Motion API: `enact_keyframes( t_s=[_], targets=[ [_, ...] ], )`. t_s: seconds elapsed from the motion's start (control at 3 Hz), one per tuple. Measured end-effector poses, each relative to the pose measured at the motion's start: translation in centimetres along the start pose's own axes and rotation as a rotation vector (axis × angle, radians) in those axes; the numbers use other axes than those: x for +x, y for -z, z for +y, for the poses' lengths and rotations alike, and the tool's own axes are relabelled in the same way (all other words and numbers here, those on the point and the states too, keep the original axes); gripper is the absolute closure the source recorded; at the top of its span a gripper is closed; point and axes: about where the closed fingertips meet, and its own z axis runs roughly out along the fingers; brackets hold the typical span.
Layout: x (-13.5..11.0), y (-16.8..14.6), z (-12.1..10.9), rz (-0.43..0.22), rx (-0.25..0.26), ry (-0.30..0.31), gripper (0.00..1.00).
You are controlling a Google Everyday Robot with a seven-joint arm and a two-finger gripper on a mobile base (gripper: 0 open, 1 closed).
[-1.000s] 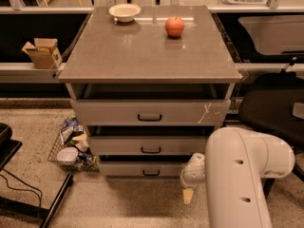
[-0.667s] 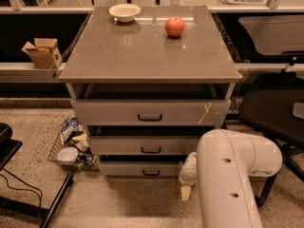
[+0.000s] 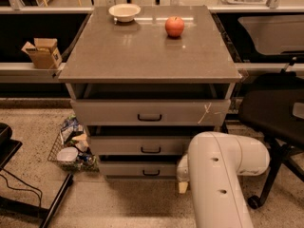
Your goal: Open bottom drawer
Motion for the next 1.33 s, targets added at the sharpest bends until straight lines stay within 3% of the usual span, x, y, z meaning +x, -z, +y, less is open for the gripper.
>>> enact_keyframes(
  t_s=[1.0,1.33],
  targets=[
    [1.1,2.8,0.9,0.028,-0.024,-0.071,0.85],
    [1.7,4.0,3.9,0.043,-0.088,-0.082,1.00]
  ],
)
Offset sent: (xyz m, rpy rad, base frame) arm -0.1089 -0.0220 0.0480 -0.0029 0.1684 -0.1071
